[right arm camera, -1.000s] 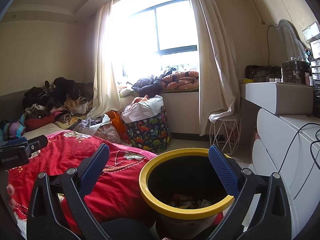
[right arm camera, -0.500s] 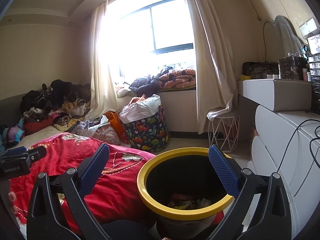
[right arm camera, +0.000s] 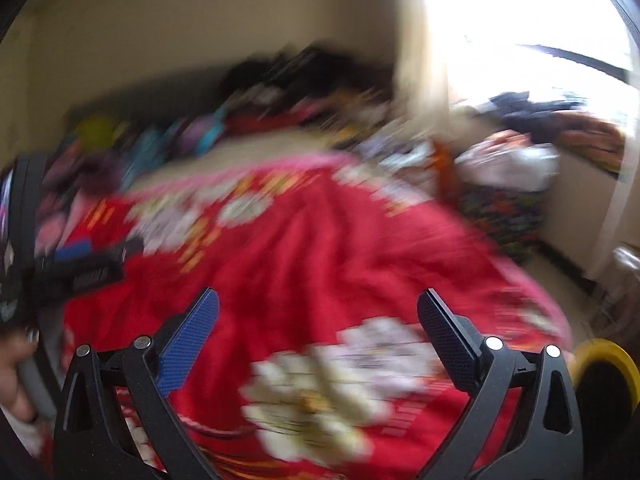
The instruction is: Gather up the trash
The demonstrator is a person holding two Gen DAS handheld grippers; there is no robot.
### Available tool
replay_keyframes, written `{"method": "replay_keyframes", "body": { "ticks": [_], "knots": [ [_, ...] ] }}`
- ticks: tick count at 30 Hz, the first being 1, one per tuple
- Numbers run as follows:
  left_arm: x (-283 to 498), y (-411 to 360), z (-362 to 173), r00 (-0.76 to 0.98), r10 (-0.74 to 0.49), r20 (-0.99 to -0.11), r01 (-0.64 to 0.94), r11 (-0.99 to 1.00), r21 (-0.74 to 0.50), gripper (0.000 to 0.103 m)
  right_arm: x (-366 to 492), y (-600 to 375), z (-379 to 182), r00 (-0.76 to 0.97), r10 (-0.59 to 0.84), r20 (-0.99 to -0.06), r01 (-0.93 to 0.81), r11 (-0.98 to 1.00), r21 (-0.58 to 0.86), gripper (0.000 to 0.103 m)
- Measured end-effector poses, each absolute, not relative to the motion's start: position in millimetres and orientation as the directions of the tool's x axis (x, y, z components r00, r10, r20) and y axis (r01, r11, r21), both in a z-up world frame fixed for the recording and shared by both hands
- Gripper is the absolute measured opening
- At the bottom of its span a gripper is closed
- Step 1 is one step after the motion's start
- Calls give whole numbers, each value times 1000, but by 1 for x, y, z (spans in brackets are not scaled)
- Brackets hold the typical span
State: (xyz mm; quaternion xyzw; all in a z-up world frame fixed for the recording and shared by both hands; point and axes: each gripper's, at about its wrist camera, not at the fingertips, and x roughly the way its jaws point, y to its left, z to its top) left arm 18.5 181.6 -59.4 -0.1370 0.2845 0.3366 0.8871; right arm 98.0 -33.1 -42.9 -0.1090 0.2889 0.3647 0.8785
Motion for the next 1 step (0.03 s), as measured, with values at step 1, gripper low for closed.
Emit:
{"method": "replay_keyframes", "body": {
  "ticks": [1],
  "knots": [
    [11,208,-69,565,559,-607,-730,682,-51,92,100,-2,-56,489,598,-635,-755,655,36,97]
  ]
}}
